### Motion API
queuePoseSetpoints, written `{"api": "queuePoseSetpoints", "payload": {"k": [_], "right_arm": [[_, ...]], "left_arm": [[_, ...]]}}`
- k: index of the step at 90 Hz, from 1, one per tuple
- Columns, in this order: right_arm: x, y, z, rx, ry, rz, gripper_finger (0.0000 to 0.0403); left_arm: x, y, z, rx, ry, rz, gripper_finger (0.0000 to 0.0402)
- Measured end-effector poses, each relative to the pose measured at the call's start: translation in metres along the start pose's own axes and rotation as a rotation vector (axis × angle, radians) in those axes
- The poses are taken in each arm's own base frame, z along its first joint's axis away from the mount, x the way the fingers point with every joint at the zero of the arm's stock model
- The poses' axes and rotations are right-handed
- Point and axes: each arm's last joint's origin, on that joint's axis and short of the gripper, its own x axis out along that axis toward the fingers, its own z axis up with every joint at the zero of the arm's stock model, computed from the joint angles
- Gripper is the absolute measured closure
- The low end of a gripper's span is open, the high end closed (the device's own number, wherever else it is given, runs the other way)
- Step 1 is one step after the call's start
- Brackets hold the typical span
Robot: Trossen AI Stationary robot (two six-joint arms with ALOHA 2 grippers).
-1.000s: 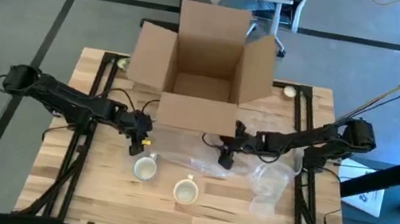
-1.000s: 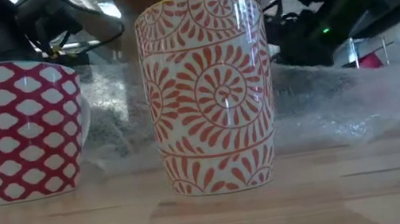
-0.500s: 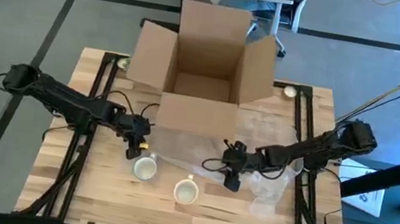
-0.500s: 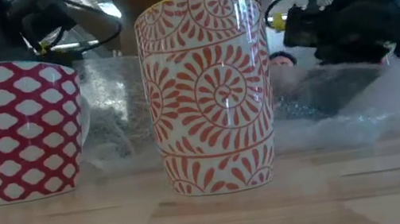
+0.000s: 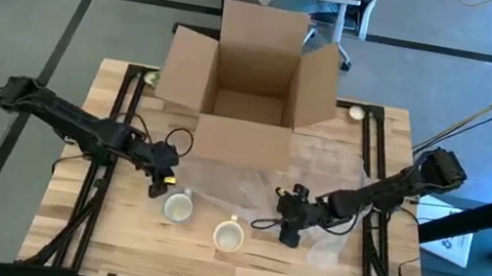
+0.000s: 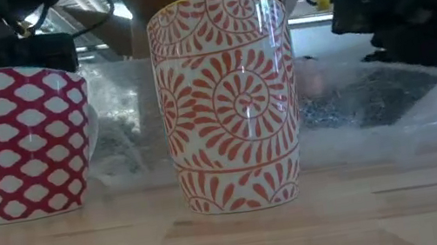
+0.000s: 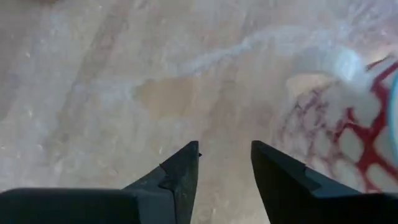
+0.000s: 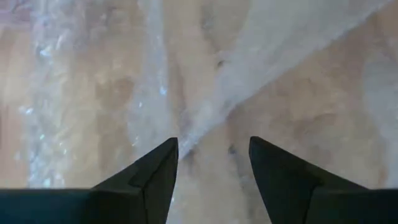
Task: Wrap mug
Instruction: Prepare the bubble wrap
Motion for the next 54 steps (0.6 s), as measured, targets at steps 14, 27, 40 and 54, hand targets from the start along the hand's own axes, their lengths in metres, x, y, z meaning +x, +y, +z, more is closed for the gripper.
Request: {"api": "queuePoseSetpoints", "payload": {"k": [14,27,40,54], "right_arm": [[-0.004,0.006,-0.007,0.008,0.071,-0.009,0.0217],[-0.006,0.007,-0.004,0.009,0.068,-0.017,0.0217],[-0.007,0.008,0.000,0.008,0.035,-0.043,0.0217],[-0.007,0.008,0.001,0.008,0.032,-0.046,0.0217]], "left_arm": [[-0.036,-0.018,0.020,0.061,-0.035,0.000,0.0270],[-0.055,-0.036,0.038,0.121,-0.124,-0.028,0.0270],[-0.034,-0.046,0.034,0.141,-0.034,0.000,0.0270],[-0.005,-0.060,0.029,0.143,0.063,0.013,0.0270]]}}
